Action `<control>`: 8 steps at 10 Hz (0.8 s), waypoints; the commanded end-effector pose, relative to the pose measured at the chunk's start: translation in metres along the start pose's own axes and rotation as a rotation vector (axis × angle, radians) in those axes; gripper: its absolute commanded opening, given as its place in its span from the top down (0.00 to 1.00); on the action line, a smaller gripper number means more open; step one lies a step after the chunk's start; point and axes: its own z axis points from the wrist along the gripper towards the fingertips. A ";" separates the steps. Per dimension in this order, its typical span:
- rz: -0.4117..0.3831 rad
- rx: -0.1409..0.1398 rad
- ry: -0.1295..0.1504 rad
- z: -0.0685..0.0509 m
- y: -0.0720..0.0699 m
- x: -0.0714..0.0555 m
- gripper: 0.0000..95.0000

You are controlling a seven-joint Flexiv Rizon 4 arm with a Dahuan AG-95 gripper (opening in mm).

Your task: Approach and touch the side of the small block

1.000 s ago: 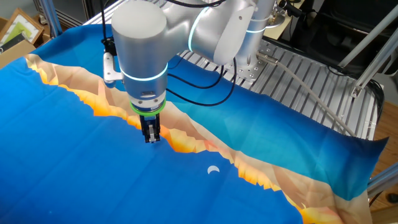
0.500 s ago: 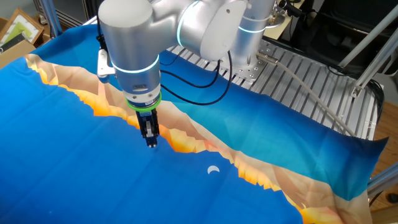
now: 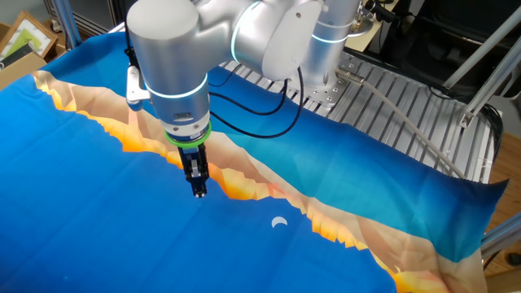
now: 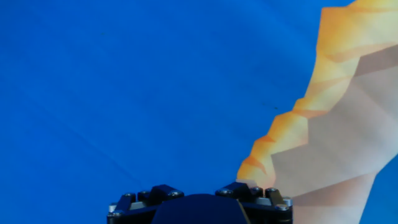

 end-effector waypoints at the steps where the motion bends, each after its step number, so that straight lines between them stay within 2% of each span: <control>1: -0.009 -0.012 0.010 0.000 0.002 0.001 0.20; 2: -0.019 -0.025 0.025 -0.003 0.002 0.002 0.40; 5: -0.011 -0.024 0.027 -0.012 0.011 0.009 0.40; 6: -0.016 -0.019 0.023 -0.013 0.014 0.011 0.60; 7: -0.030 -0.020 0.023 -0.013 0.014 0.011 0.60; 8: -0.052 -0.023 0.020 -0.012 0.014 0.011 0.80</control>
